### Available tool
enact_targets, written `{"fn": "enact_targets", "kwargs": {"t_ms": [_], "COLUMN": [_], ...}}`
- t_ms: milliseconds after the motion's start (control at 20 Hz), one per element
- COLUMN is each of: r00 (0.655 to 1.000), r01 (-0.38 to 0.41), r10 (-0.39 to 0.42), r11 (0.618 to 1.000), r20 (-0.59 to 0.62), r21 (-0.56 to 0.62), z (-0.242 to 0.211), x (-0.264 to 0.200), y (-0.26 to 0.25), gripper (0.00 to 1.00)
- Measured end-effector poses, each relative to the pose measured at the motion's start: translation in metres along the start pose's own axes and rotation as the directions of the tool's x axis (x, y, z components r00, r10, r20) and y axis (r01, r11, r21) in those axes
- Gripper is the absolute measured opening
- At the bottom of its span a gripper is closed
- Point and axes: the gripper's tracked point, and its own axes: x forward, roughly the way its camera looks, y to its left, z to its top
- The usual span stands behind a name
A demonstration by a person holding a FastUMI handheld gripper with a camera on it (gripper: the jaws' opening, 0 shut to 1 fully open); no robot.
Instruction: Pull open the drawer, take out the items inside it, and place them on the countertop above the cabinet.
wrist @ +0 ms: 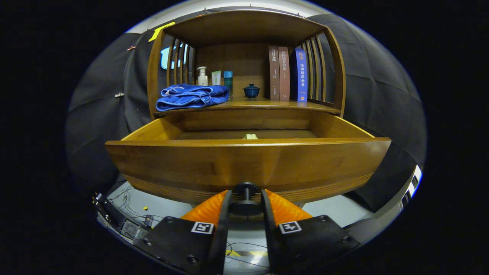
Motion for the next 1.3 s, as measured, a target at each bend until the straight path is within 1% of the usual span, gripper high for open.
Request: {"fn": "enact_targets", "kwargs": {"t_ms": [150,250,350,550,650,750,850,950,1050,1100,1200,1300], "r00": [0.998,0.999,0.999,1.000,0.996,0.982,0.954,0.905,0.856,0.834,0.805,0.788], "r01": [0.035,0.021,0.002,0.006,0.010,-0.005,-0.019,-0.032,-0.023,-0.018,0.005,0.016], "r10": [-0.035,-0.020,-0.002,-0.006,-0.008,0.012,0.042,0.076,0.073,0.069,0.039,0.019], "r11": [0.999,1.000,1.000,1.000,1.000,0.999,0.997,0.993,0.995,0.995,0.997,0.999], "r20": [0.045,0.043,0.032,-0.021,-0.087,-0.188,-0.296,-0.419,-0.512,-0.547,-0.592,-0.615], "r21": [-0.006,-0.017,-0.009,0.008,0.021,0.036,0.080,0.109,0.102,0.098,0.073,0.052], "z": [0.026,0.039,0.060,0.108,0.125,0.130,0.128,0.118,0.101,0.093,0.081,0.072], "x": [-0.021,-0.035,-0.046,-0.049,-0.034,-0.015,0.009,0.032,0.059,0.070,0.093,0.112], "y": [-0.008,-0.004,0.000,-0.001,-0.002,0.000,0.005,0.011,0.009,0.009,0.003,-0.003], "gripper": [0.75,0.98,1.00,1.00,1.00,1.00,1.00,1.00,1.00,1.00,1.00,0.99]}}
